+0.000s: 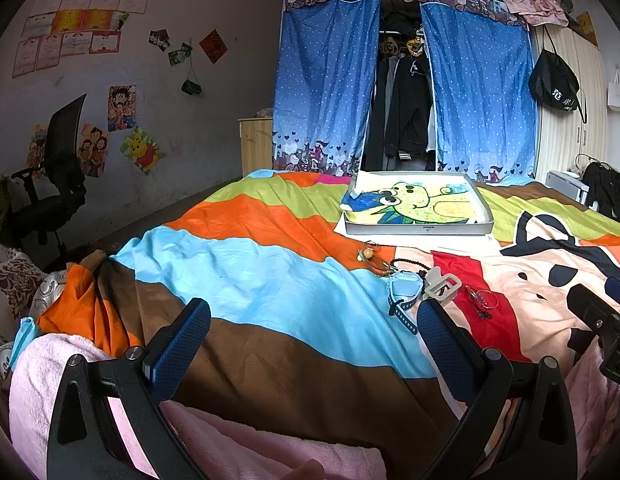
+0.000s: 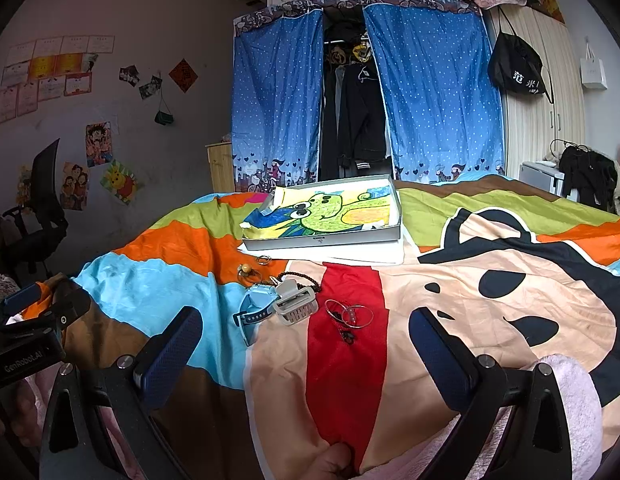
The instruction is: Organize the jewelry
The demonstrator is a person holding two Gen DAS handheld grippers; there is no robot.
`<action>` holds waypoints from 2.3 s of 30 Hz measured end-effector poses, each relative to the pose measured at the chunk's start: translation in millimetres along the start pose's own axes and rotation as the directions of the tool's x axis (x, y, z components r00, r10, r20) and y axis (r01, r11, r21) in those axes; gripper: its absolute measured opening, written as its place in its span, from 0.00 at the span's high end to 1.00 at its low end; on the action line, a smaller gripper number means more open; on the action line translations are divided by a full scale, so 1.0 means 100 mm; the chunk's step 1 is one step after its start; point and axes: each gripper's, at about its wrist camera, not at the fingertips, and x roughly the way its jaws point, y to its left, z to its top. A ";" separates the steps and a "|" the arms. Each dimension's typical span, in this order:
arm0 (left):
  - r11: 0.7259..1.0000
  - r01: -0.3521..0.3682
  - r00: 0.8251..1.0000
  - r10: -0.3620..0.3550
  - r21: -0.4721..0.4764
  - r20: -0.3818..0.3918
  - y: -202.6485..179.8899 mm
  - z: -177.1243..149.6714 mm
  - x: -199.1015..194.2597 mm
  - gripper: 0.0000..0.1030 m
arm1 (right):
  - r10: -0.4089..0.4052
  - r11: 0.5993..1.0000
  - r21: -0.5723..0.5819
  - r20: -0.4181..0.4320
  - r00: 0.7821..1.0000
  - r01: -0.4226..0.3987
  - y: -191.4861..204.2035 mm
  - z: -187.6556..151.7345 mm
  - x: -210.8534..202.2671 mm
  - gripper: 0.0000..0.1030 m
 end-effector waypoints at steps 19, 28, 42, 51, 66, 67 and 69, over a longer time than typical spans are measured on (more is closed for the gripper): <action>1.000 -0.001 1.000 0.001 0.002 -0.001 -0.01 -0.04 0.02 0.02 | 0.001 1.000 0.003 0.000 1.000 -0.001 -0.01 0.00 -0.01 0.00; 1.000 -0.001 1.000 0.001 0.002 -0.001 -0.01 -0.04 0.02 0.02 | 0.002 1.000 0.005 0.000 1.000 -0.002 -0.01 0.01 -0.01 0.00; 1.000 -0.002 1.000 0.002 0.003 -0.002 -0.01 -0.03 0.01 0.02 | 0.002 1.000 0.005 0.000 1.000 -0.002 0.00 0.01 -0.01 0.00; 1.000 -0.002 1.000 0.002 0.003 -0.001 -0.01 -0.03 0.01 0.02 | 0.003 1.000 0.006 0.000 1.000 -0.003 -0.01 0.01 -0.01 0.00; 1.000 -0.006 1.000 0.006 0.006 -0.016 -0.02 -0.06 0.05 0.02 | 0.000 1.000 0.010 -0.001 1.000 0.000 -0.05 0.02 -0.01 0.00; 1.000 -0.006 1.000 0.006 0.006 -0.020 -0.02 -0.06 0.06 0.02 | -0.009 1.000 0.012 0.000 1.000 0.009 -0.06 0.03 -0.01 0.00; 1.000 -0.004 1.000 0.004 0.007 -0.028 0.01 -0.03 0.05 0.02 | -0.024 1.000 0.020 -0.003 1.000 0.024 -0.08 0.04 -0.01 0.00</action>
